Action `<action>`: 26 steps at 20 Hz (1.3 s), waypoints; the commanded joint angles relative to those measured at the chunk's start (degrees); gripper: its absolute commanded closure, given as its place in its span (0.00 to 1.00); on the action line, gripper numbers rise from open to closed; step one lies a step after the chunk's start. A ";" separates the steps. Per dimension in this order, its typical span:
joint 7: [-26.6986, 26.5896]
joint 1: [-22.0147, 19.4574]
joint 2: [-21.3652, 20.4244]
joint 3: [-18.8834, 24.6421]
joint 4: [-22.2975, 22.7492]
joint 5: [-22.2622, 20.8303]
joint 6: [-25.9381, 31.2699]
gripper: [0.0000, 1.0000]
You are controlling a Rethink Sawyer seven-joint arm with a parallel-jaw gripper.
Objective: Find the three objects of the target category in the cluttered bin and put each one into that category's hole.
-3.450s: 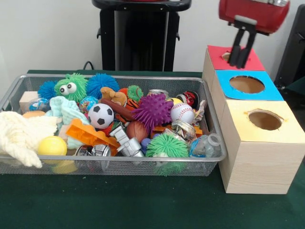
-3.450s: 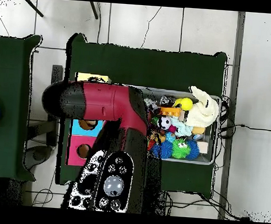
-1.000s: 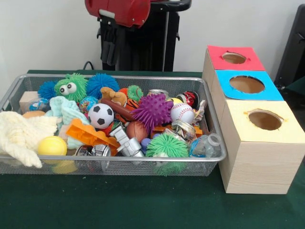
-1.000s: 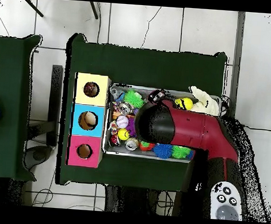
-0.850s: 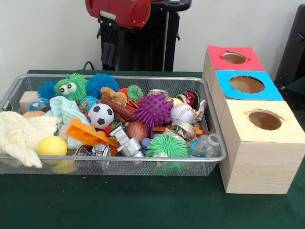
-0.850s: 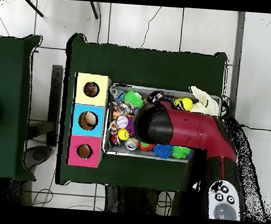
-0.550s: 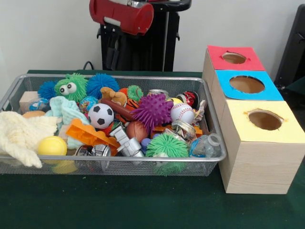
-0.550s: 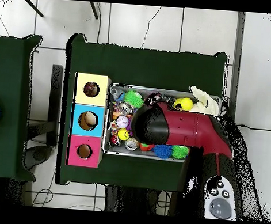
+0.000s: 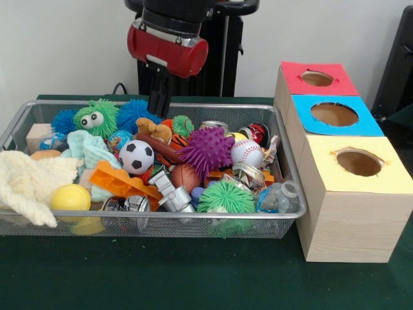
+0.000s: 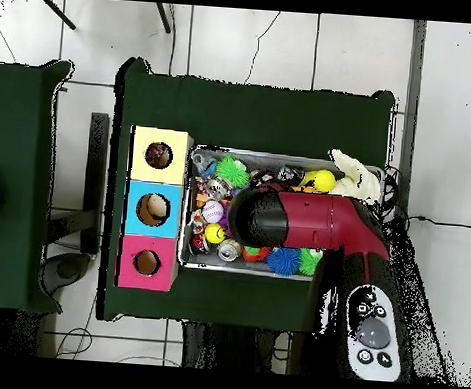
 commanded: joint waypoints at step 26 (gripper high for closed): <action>-17.28 -11.28 1.21 11.38 2.75 -8.20 4.87 1.00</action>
